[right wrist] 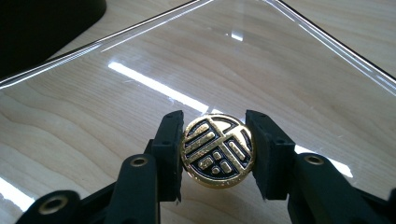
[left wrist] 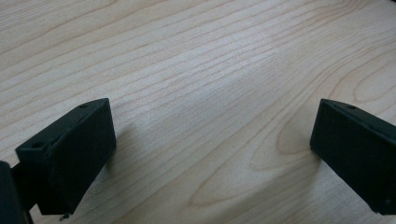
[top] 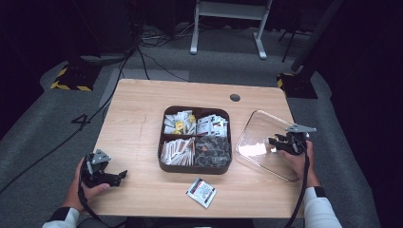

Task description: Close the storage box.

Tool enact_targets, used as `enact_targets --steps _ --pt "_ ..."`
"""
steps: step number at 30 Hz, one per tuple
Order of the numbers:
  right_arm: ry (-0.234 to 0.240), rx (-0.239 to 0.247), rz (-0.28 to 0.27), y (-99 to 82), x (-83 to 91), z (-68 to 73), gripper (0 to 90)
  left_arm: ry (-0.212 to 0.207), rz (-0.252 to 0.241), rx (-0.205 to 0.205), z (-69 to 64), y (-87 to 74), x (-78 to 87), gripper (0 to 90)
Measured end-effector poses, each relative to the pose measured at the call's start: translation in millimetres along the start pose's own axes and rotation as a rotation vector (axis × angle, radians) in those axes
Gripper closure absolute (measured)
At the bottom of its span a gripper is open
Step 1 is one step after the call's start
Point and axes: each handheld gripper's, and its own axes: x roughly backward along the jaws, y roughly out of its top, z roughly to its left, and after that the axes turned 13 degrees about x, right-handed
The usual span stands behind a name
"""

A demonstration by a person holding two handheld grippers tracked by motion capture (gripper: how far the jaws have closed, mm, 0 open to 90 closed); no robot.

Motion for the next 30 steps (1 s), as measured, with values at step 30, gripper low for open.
enact_targets --steps 30 --pt "-0.012 0.049 -0.115 50.6 34.3 11.0 59.0 0.007 0.002 0.007 -0.7 0.2 0.0 0.5"
